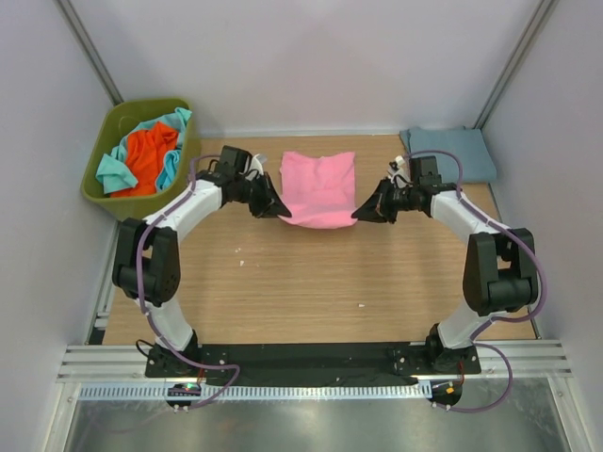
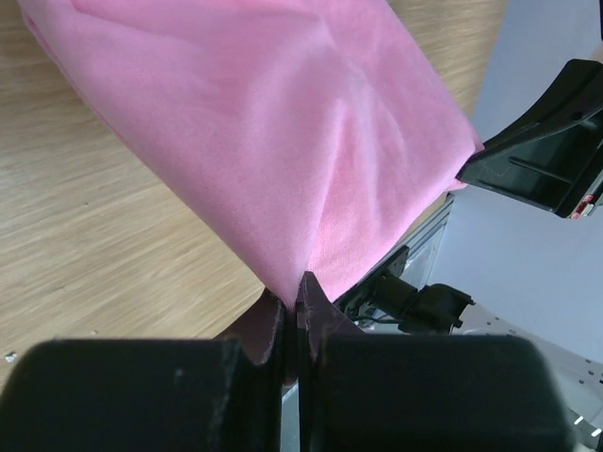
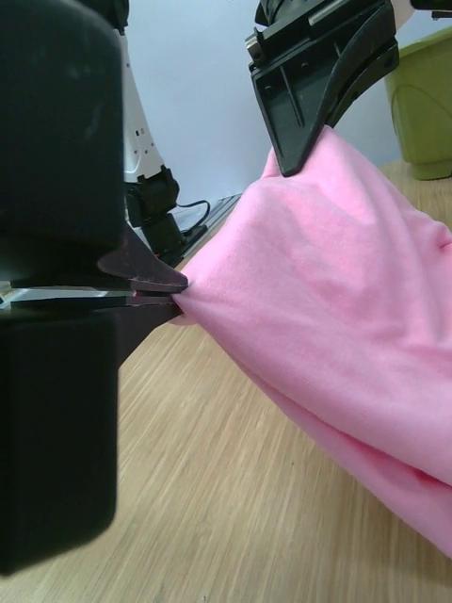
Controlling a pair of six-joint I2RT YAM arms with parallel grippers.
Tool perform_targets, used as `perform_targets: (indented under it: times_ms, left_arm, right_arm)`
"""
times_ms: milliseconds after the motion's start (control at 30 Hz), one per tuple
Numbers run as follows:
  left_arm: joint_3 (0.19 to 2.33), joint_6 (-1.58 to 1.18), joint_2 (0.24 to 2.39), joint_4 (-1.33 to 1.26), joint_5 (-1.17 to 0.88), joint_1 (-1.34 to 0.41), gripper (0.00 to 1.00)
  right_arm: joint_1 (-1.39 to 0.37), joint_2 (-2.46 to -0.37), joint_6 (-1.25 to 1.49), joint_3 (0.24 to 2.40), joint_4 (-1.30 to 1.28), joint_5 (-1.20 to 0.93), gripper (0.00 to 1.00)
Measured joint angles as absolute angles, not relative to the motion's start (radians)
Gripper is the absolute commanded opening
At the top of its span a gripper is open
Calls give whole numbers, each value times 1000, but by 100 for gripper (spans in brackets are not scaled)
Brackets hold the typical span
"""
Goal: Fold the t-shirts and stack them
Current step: Fold the tshirt
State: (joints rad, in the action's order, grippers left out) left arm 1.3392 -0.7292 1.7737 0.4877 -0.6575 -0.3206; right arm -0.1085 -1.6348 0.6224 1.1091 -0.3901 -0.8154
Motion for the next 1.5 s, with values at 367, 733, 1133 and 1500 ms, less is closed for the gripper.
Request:
perform_targets:
  times_ms: [367,733,1133,1500]
  left_arm:
    - [1490,-717,1957,512,-653,-319,0]
    - [2273,-579,2388,474,-458,-284,77]
    - [2188,-489,2443,492,-352,-277,78]
    - [2115,-485,2441,527,-397,-277,80]
  right_arm:
    - [-107,-1721,632,1151,-353,-816,1]
    - [-64,-2297,660,2012,-210,-775,68]
    - [-56,-2363,530,1972,-244,-755,73]
    - [9,-2495,449,2041,-271,-763,73]
